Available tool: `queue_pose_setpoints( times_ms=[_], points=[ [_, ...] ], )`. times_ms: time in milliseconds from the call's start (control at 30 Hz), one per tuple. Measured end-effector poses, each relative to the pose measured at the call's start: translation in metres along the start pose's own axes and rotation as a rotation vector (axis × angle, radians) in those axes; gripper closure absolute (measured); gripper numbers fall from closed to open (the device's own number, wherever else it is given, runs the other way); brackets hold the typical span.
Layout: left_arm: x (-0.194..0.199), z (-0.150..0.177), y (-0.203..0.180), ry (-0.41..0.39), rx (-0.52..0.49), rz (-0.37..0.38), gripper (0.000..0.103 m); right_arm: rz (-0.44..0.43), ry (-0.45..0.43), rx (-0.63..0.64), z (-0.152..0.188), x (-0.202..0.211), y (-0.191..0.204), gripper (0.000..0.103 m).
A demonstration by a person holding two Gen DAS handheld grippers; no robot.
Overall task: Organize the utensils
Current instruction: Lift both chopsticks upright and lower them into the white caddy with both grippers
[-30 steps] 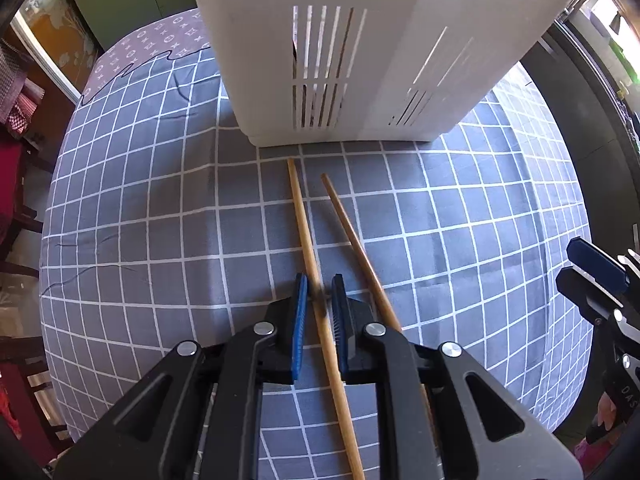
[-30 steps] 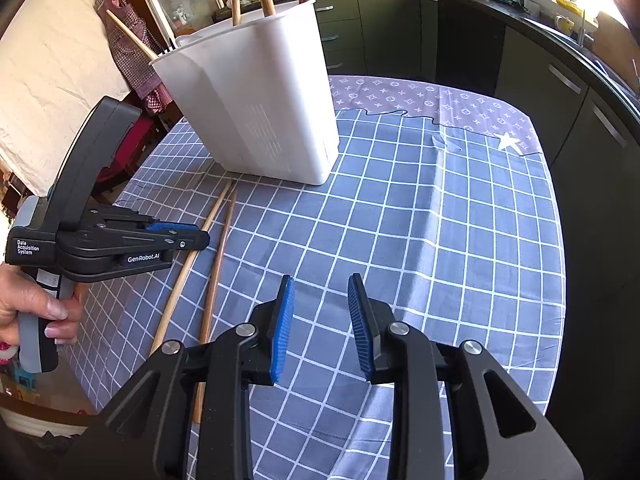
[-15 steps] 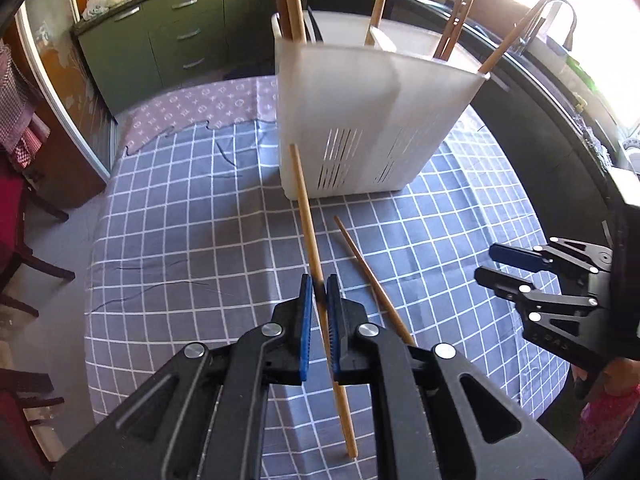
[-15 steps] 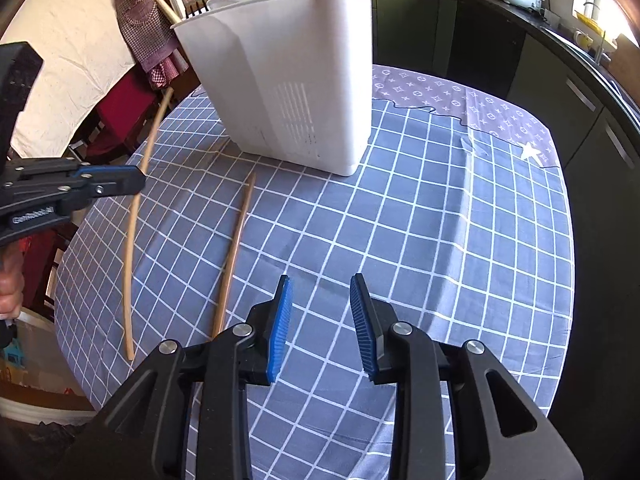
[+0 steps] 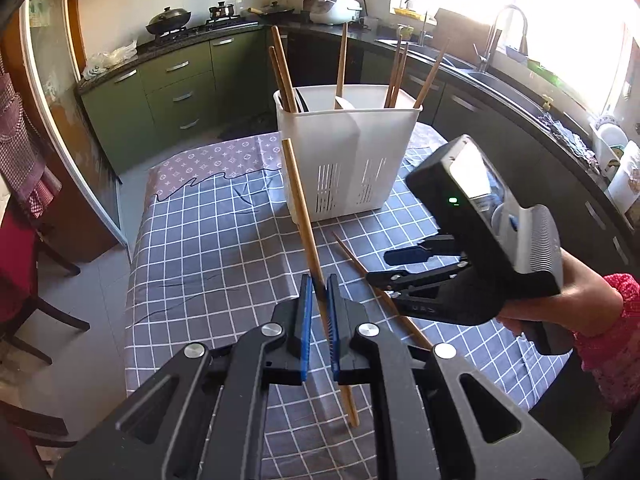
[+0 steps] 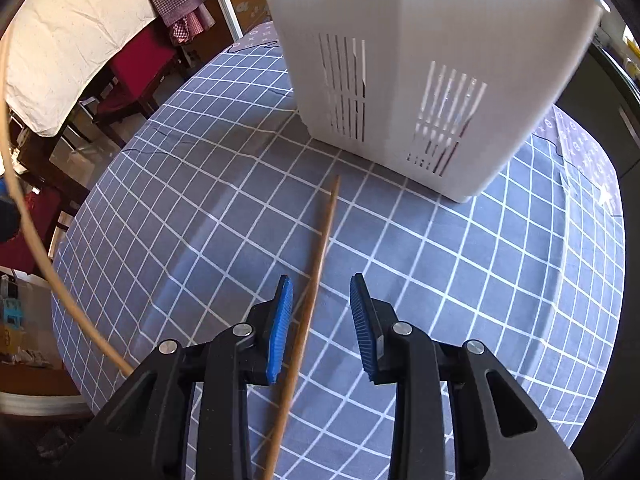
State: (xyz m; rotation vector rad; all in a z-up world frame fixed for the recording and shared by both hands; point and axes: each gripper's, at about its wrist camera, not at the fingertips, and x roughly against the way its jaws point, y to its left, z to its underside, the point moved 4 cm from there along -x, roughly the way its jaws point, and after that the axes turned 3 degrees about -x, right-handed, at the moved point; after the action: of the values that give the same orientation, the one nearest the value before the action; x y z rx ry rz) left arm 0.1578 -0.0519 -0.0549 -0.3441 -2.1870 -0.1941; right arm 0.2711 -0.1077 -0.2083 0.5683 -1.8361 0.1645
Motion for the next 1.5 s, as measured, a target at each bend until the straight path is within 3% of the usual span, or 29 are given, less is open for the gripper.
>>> queue_pose_setpoints(
  times_ms=[233, 300, 433, 567, 767, 1133, 1500],
  points=[
    [0.007, 0.004, -0.005, -0.015, -0.027, 0.014, 0.096, 0.046, 0.042, 0.007, -0.018, -0.02, 0.01, 0.073],
    [0.007, 0.004, -0.006, -0.017, -0.031, 0.019, 0.096, 0.059, 0.057, 0.008, -0.02, -0.026, 0.01, 0.076],
    [0.008, 0.005, -0.007, -0.021, -0.041, 0.022, 0.096, 0.076, 0.058, 0.005, -0.024, -0.028, 0.009, 0.094],
    [0.009, 0.005, -0.009, -0.024, -0.051, 0.027, 0.096, 0.057, 0.046, 0.003, -0.02, -0.025, 0.006, 0.097],
    [0.011, 0.005, -0.011, -0.029, -0.062, 0.037, 0.096, 0.019, -0.06, -0.014, -0.007, 0.017, -0.004, 0.097],
    [0.019, 0.005, -0.016, -0.056, -0.092, 0.048, 0.097, -0.026, -0.315, -0.052, 0.032, 0.131, -0.019, 0.097],
    [0.023, 0.0, -0.014, -0.066, -0.094, 0.05, 0.097, -0.032, -0.385, -0.037, 0.043, 0.164, -0.016, 0.097]
  ],
)
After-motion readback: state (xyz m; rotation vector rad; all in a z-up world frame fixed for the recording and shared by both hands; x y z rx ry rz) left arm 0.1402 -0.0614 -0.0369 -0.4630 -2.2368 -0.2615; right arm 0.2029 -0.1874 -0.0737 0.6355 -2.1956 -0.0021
